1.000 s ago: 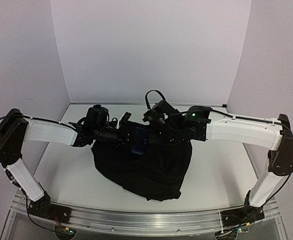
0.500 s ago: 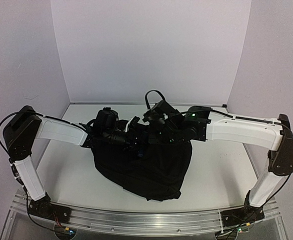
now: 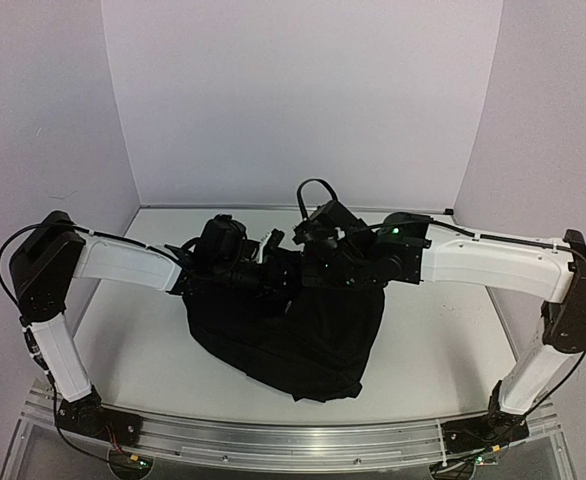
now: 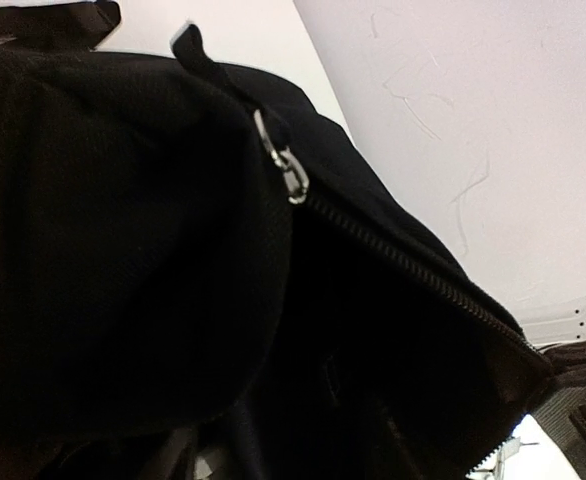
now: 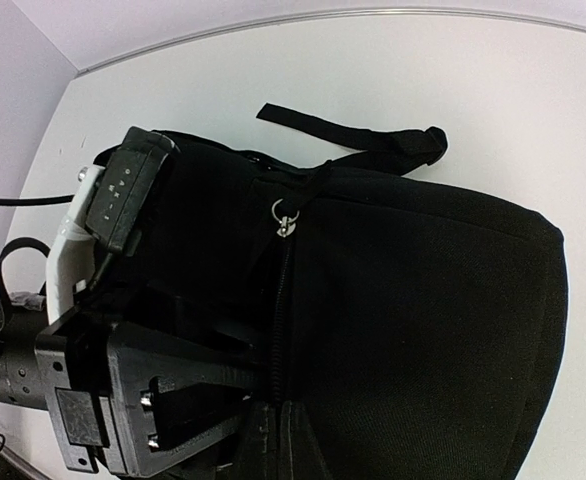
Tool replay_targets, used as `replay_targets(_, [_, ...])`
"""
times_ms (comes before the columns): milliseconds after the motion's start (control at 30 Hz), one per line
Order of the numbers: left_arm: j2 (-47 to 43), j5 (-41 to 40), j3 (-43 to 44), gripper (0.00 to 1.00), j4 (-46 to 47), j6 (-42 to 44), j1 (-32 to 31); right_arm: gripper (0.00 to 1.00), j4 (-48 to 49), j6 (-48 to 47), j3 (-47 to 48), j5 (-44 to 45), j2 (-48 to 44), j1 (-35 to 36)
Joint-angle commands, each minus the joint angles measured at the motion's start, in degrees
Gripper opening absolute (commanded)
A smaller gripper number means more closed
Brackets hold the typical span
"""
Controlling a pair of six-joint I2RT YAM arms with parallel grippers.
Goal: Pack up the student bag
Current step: Place the personal item in the student bag.
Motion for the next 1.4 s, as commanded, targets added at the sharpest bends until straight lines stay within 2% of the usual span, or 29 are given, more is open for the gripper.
replay_targets(0, [-5.27,-5.79,0.42,0.62,-5.59,4.5,0.08,0.0,2.38,0.34,0.33,4.45,-4.65,-0.03])
replay_targets(100, [-5.42,-6.8,0.95,0.62,-8.48,6.17,0.04,0.0,2.47,0.15,0.18,4.58,-4.81,-0.01])
replay_targets(267, [-3.27,-4.51,2.26,0.43,-8.66,5.95,-0.09,0.0,2.56,0.05,-0.08,4.64,-4.68,-0.04])
replay_targets(533, [-2.01,-2.21,4.2,0.4,-6.24,5.81,-1.26,0.0,5.2,-0.96,-0.98,1.82,-3.44,0.0])
replay_targets(700, [-10.43,-12.21,0.25,0.5,-11.64,6.68,-1.04,0.0,10.98,-1.38,-2.31,-4.74,-0.76,-0.02])
replay_targets(967, [-19.91,-19.34,-4.0,0.61,-22.56,7.13,0.72,0.0,17.46,-2.12,-1.27,-11.08,4.94,-0.02])
replay_targets(1167, [-23.17,-20.9,-6.47,0.71,-23.84,5.93,2.64,0.0,17.5,-0.13,-1.12,-10.05,8.73,-0.02])
replay_targets(1367, [-23.89,-20.68,-6.63,0.78,-23.94,6.02,3.49,0.1,17.5,0.09,-1.94,-9.76,9.09,-0.01])
